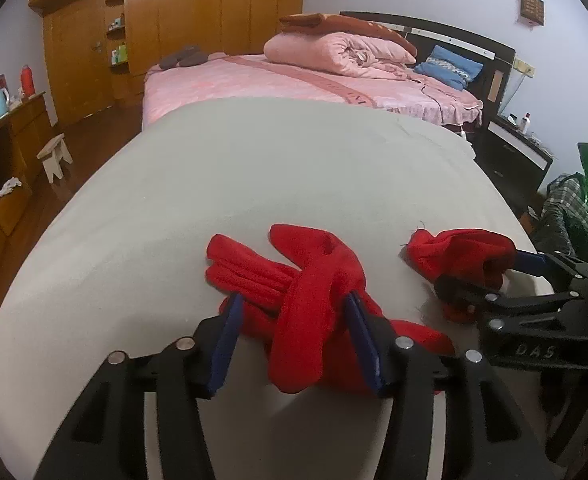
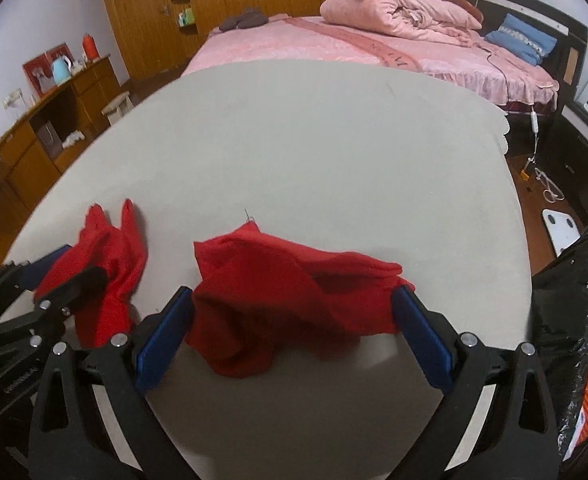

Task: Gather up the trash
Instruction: 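Grasp the second red glove on the bed with the right gripper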

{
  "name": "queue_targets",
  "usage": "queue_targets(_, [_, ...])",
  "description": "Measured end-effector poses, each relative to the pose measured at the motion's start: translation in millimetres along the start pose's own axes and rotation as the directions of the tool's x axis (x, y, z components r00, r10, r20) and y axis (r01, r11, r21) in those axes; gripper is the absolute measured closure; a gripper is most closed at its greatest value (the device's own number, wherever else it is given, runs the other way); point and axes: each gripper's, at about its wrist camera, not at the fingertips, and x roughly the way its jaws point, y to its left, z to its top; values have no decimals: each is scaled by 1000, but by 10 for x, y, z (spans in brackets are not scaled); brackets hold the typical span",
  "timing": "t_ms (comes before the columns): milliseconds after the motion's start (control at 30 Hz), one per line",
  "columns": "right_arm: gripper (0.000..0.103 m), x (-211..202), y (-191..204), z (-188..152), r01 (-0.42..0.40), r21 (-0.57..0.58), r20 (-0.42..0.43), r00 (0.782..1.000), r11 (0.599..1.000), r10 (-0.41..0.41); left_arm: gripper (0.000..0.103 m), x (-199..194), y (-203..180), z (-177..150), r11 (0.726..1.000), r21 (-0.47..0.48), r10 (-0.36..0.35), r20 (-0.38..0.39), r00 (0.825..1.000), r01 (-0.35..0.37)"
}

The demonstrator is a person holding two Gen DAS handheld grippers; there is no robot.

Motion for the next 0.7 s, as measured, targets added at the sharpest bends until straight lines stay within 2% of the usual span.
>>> queue_targets(100, [8, 15, 14, -1, 14, -8, -2, 1000, 1000, -14, 48, 8, -4, 7, 1000, -3, 6, 0, 1000, -6])
queue_targets(367, [29, -38, -80, 7, 15, 25, 17, 1000, 1000, -16, 46, 18, 40, 19, 1000, -21, 12, -5, 1000, -12])
queue_targets(500, [46, -81, -85, 3, 7, 26, 23, 1000, 1000, -8, 46, 21, 53, 23, 999, -31, 13, -6, 1000, -14])
queue_targets(600, [66, -113, -117, 21, -28, 40, 20, 999, 999, 27, 45, 29, 57, 14, 999, -35, 16, -11, 1000, -16])
queue_targets(700, [73, -152, -129, 43, -53, 39, 17, 998, 998, 53, 45, 31, 54, 9, 999, -40, 16, -15, 1000, -17])
